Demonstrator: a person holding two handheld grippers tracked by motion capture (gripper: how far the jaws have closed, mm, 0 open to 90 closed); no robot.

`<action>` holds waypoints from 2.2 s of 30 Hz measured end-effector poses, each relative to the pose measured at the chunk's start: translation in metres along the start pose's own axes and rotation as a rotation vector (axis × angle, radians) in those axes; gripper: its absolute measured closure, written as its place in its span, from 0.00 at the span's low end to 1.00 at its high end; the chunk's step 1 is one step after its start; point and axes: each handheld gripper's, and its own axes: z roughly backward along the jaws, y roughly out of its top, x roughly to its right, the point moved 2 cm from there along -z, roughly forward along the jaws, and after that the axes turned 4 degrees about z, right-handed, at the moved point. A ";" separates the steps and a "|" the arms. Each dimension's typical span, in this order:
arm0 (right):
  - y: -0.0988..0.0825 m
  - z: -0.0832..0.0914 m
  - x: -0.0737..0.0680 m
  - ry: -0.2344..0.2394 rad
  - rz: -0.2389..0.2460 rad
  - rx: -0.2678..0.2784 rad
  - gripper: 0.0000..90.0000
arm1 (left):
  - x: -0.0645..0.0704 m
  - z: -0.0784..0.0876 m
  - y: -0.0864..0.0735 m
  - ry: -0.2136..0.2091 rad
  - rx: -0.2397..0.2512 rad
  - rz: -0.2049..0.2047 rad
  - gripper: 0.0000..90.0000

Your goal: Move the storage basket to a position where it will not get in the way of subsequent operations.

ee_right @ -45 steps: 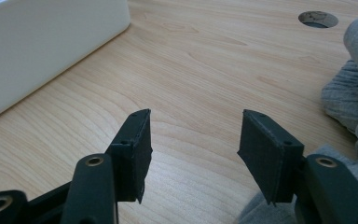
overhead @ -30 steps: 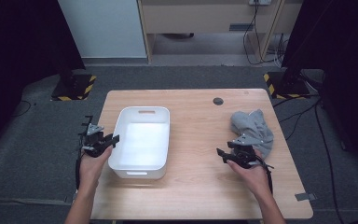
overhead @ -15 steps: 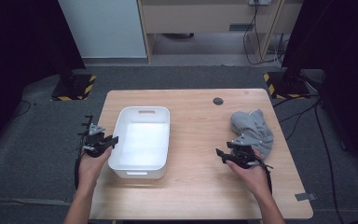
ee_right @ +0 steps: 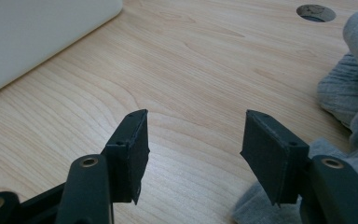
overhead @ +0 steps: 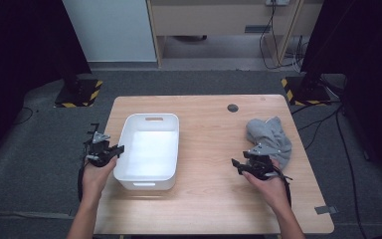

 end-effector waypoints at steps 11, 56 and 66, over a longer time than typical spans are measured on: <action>-0.001 0.000 0.000 -0.004 0.007 -0.014 0.45 | -0.028 0.006 0.000 0.002 0.009 0.041 0.85; -0.007 -0.002 -0.003 0.014 0.004 -0.047 0.42 | -0.067 0.017 -0.007 -0.015 0.050 0.062 0.83; -0.006 -0.002 -0.003 0.014 -0.001 -0.044 0.42 | -0.081 0.015 -0.004 -0.035 0.064 0.060 0.83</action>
